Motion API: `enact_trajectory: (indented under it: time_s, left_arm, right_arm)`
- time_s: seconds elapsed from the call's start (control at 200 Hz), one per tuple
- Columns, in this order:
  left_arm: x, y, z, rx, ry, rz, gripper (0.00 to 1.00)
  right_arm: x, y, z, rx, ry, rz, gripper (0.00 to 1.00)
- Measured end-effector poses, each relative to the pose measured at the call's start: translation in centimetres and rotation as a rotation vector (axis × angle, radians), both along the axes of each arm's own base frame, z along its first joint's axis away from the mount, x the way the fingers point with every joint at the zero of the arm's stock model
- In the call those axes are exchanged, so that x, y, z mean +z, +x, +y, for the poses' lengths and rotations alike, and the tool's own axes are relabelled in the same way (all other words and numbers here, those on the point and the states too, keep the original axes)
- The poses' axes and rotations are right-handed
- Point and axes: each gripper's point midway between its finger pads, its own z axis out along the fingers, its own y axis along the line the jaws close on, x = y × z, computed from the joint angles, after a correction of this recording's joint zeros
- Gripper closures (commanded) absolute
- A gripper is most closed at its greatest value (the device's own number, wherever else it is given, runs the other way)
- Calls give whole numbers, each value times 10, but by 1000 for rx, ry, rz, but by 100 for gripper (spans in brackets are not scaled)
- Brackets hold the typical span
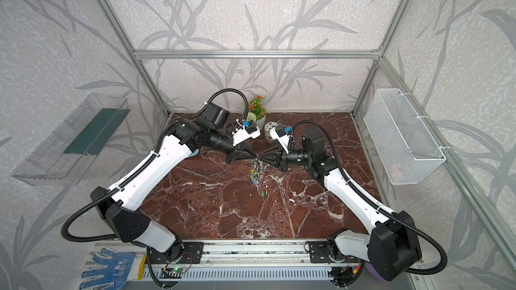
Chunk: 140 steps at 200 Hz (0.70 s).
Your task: Put the keys on the keyring
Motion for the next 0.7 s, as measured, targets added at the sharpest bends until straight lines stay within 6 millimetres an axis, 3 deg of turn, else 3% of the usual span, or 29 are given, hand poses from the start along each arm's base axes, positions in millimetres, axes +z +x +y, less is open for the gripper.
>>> enact_trajectory:
  time_s: [0.125, 0.3, 0.7]
  left_arm:
    - [-12, -4, 5, 66, -45, -2, 100]
    - [-4, -9, 9, 156, -202, -54, 100]
    - [16, -6, -1, 255, -488, -87, 100]
  right_arm:
    - [18, 1, -12, -39, 40, -26, 65]
    - [35, 5, -28, -88, 84, -49, 62]
    - [25, -2, -13, -33, 78, 4, 60]
